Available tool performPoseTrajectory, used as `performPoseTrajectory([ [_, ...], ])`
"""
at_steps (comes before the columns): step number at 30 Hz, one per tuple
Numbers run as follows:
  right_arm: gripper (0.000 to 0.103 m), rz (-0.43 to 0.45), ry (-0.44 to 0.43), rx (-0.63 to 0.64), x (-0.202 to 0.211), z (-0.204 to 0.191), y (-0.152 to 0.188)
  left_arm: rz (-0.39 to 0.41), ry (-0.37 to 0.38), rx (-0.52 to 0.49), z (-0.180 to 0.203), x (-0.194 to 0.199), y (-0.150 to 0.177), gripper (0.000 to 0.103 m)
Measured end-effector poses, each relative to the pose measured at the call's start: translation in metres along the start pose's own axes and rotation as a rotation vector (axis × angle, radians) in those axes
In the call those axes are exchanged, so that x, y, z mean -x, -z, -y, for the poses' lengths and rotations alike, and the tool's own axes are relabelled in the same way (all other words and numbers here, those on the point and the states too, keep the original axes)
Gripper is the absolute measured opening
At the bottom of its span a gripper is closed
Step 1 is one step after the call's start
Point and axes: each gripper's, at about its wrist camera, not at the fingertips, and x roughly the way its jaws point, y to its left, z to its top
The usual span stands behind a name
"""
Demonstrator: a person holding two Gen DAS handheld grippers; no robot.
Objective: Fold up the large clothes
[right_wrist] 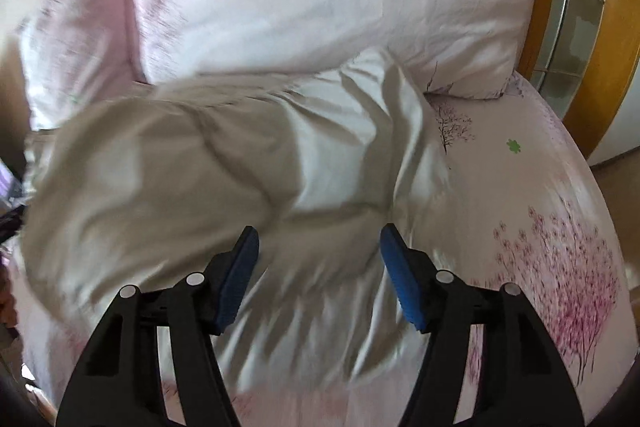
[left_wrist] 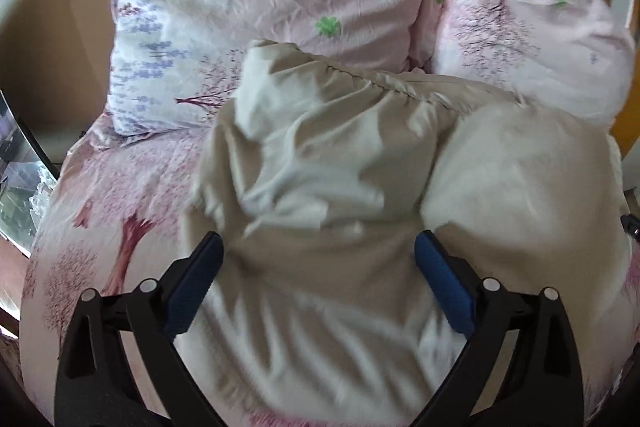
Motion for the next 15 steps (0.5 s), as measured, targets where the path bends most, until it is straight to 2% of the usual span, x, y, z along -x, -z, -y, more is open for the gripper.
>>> performPoseTrajectory([
  [3, 0.066, -0.002, -0.007, 0.02, 0.011, -0.002, 0.012, 0.002, -0.014, -0.013, -0.005, 0.006, 0.011, 0.097],
  [7, 0.066, -0.097, -0.003, -0.001, -0.023, 0.001, 0.018, -0.041, -0.013, -0.005, -0.006, -0.012, 0.013, 0.098],
  [11, 0.067, -0.108, 0.01, -0.006, -0.037, -0.003, 0.014, -0.055, -0.023, -0.003, -0.001, -0.023, 0.011, 0.1],
  [13, 0.067, -0.097, -0.02, -0.05, -0.026, 0.001, 0.014, -0.052, 0.005, 0.029, -0.007, -0.016, 0.013, 0.096],
  [15, 0.068, -0.073, -0.093, -0.13, -0.011, 0.013, 0.015, -0.032, 0.074, 0.078, -0.019, 0.002, 0.02, 0.096],
])
